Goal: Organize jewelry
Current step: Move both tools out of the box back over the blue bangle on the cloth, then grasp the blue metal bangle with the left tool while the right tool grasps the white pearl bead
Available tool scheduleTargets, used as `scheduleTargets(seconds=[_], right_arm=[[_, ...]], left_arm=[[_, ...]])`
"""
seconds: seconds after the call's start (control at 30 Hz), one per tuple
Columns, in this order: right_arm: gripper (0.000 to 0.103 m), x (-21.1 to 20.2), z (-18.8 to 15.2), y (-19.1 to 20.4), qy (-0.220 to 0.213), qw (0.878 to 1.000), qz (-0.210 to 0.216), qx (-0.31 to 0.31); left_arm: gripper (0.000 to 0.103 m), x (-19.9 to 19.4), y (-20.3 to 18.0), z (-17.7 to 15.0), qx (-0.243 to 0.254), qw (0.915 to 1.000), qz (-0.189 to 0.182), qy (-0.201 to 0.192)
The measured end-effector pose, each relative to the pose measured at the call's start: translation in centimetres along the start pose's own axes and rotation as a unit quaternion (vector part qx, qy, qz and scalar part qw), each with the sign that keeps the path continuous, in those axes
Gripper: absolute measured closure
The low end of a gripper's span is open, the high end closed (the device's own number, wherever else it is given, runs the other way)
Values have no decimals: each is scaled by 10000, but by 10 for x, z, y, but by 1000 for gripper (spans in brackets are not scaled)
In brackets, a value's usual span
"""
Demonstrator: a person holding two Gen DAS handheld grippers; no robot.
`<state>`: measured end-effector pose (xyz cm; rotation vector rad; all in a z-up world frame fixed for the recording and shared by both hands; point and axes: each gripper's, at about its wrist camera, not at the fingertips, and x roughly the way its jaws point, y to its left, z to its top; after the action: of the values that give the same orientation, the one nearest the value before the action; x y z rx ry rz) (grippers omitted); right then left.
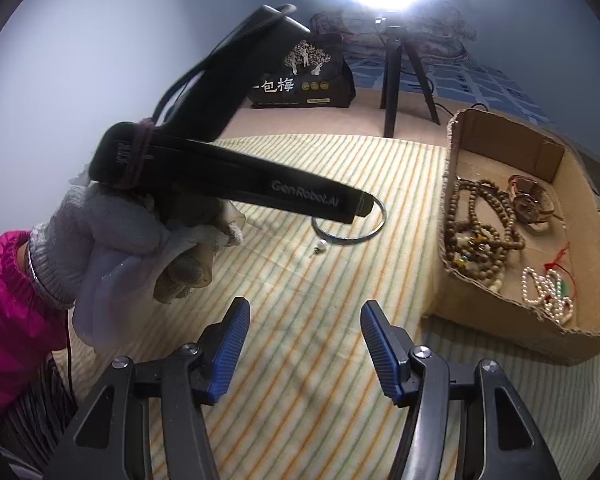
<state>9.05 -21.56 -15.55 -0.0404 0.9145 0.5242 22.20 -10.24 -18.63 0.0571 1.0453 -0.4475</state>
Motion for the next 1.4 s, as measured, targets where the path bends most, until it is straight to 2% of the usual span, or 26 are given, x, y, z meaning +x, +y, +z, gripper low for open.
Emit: scheduleTargets(seconds=[0.17, 0.6, 0.9, 1.1, 1.27, 1.4], right_arm=[[43, -9, -5, -4, -16, 10000, -75, 0], [43, -8, -7, -11, 56, 9998, -113, 134], [43, -2, -8, -8, 113, 9998, -107, 129], [43, 0, -7, -5, 120, 9998, -127, 126], [43, 1, -7, -5, 123, 9998, -127, 112], [43, 1, -6, -6, 126, 9998, -111, 119]], left_arm=[[31, 7, -7, -2, 111, 9999, 40, 107], [31, 24, -25, -4, 437, 9977, 481, 174], [31, 25, -12, -3, 329, 9975, 627, 78], [44, 22, -1, -2, 164, 9980, 604, 68], [44, 20, 1, -2, 125, 9976, 678, 24], [39, 20, 4, -3, 81, 9967, 808, 23]])
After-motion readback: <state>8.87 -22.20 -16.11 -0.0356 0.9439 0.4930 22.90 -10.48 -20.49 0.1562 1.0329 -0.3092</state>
